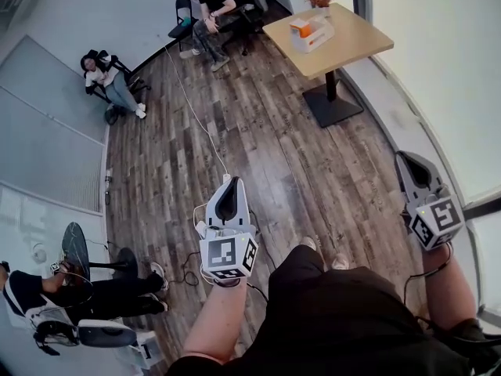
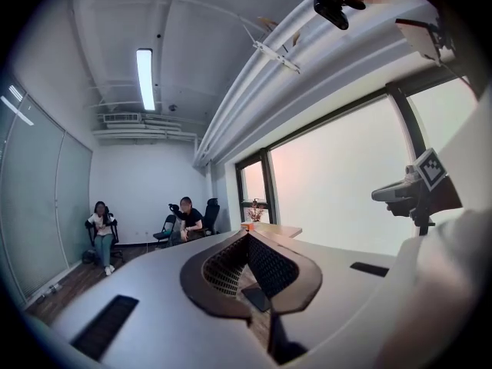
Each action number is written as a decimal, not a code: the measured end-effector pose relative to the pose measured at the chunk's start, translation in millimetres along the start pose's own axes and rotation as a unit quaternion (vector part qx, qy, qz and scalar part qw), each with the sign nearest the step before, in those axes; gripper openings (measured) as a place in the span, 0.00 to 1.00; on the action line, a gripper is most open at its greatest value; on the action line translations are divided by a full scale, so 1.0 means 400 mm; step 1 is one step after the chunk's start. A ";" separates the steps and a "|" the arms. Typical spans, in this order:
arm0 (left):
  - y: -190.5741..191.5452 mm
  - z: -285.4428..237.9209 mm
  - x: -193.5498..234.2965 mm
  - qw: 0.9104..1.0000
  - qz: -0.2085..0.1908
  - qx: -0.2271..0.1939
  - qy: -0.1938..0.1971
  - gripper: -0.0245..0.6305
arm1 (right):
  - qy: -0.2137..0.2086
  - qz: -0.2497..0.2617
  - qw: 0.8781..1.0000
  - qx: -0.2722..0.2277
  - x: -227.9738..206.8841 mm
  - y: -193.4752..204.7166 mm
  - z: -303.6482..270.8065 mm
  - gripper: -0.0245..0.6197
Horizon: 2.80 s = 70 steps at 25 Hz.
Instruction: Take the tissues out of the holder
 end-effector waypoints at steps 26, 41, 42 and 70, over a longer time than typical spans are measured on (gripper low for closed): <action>-0.073 -0.598 0.383 0.998 -0.026 -0.007 0.051 0.04 | 0.052 -0.011 0.998 0.028 -0.085 -0.123 -0.565 0.05; -0.092 -0.828 0.491 0.996 -0.013 -0.024 0.084 0.04 | 0.095 -0.016 0.995 0.039 -0.121 -0.151 -0.727 0.05; -0.091 -0.843 0.491 0.996 -0.012 -0.022 0.084 0.04 | 0.094 -0.016 0.995 0.040 -0.132 -0.150 -0.740 0.05; -0.258 -1.544 0.543 1.000 -0.008 0.010 0.024 0.04 | 0.022 -0.018 0.999 0.045 -0.628 -0.271 -1.404 0.05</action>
Point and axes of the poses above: the fingertips, and each gripper's own axes: z backward along the fingers, x to its left, y out of its underside, the point moved 8 cm from there along z, backward along the fingers, and after that the axes turned 8 degrees about x, right-handed, at the moved point
